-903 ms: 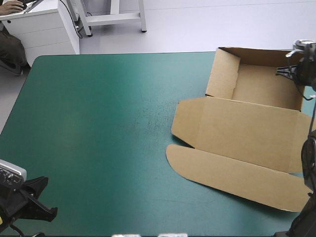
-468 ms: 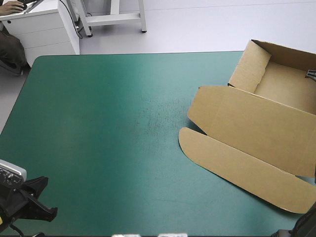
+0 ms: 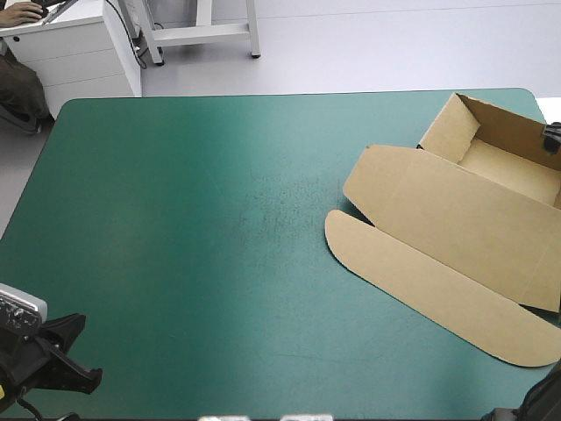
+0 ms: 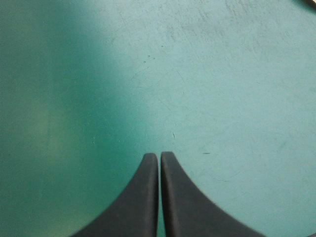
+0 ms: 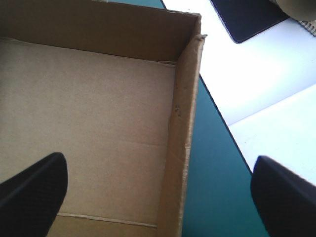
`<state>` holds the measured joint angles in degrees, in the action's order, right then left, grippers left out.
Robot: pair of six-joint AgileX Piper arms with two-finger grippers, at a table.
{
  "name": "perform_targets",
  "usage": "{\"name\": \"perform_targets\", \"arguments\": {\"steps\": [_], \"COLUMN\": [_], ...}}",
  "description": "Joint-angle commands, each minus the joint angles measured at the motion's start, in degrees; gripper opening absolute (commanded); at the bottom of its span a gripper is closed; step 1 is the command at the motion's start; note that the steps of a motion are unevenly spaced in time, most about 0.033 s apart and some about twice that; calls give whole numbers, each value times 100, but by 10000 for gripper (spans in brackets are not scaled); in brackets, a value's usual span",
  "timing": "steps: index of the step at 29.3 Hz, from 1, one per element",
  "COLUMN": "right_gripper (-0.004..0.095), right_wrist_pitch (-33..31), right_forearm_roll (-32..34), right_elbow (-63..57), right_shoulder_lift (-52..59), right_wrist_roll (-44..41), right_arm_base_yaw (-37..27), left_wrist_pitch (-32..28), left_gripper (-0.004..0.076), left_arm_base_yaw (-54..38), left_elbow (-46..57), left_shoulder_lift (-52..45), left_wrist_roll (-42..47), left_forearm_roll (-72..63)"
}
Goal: Fold the box
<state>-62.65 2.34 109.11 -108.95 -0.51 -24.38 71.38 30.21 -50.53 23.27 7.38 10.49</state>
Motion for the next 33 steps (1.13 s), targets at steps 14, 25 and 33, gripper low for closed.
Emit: {"name": "perform_targets", "arguments": {"steps": [14,25,33], "right_gripper": [-6,-12,-9], "right_wrist_pitch": [-167,-671,-915], "right_forearm_roll": [-234,-2395,-1459], "right_elbow": [196,185,148], "right_shoulder_lift": [435,1101,1870], "right_wrist_roll": [369,1754,1378], "right_arm_base_yaw": [-36,173,2041], "left_wrist_pitch": [179,179,166], "left_gripper": [-8,-8,-8], "left_arm_base_yaw": [26,26,26], "left_elbow": [-116,-116,-116], "left_shoulder_lift": [77,77,77], "left_wrist_roll": [51,551,696], "left_forearm_roll": [-151,216,598]}}
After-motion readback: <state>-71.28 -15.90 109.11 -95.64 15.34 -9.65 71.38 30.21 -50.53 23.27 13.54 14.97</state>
